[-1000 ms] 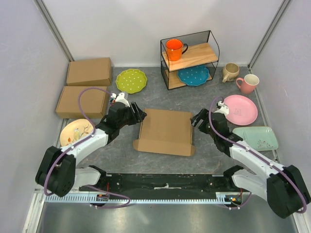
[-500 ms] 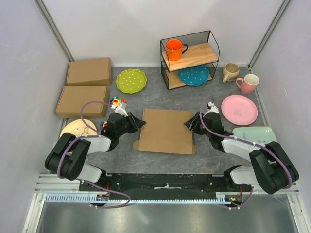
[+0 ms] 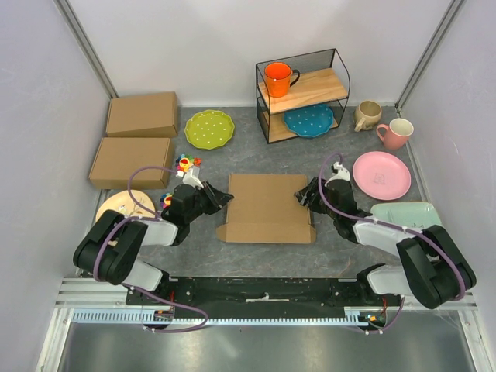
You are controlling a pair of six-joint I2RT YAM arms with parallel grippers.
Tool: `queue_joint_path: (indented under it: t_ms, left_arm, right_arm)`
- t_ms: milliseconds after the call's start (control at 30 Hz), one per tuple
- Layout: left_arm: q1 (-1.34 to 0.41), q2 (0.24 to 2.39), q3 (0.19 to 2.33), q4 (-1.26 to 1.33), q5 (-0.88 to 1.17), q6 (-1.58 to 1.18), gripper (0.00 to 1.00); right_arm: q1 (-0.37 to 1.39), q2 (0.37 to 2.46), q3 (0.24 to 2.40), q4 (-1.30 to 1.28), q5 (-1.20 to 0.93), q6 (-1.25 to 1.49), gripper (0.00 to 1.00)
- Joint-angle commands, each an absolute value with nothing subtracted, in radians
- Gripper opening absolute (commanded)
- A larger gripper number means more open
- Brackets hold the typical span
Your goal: Fold the paper box
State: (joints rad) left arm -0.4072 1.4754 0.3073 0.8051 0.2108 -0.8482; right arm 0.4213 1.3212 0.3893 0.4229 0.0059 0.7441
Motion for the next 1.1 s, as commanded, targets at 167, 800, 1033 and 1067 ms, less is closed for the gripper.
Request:
queue_joint_path:
  t_ms: [167,800,1033,1067]
  left_arm:
    - [-0.439,1.33,0.361,0.6,0.261,-0.844,0.35]
    - [-0.43,1.29,0.355,0.544,0.242,-0.853,0.27]
    - [-0.419,1.171,0.577,0.207,0.195,-0.749,0.43]
    - [-0.419,1.158,0.581,0.193,0.187,-0.747,0.44]
  right_arm:
    - [0.428,1.181,0.431,0.196,0.037,0.698,0.73]
    - [0.426,1.171,0.369,0.181,0.048,0.698,0.69]
    - [0.396,1.06,0.509,0.003,0.084,0.654,0.85]
    - [0.393,1.049,0.524,-0.024,0.086,0.646,0.86]
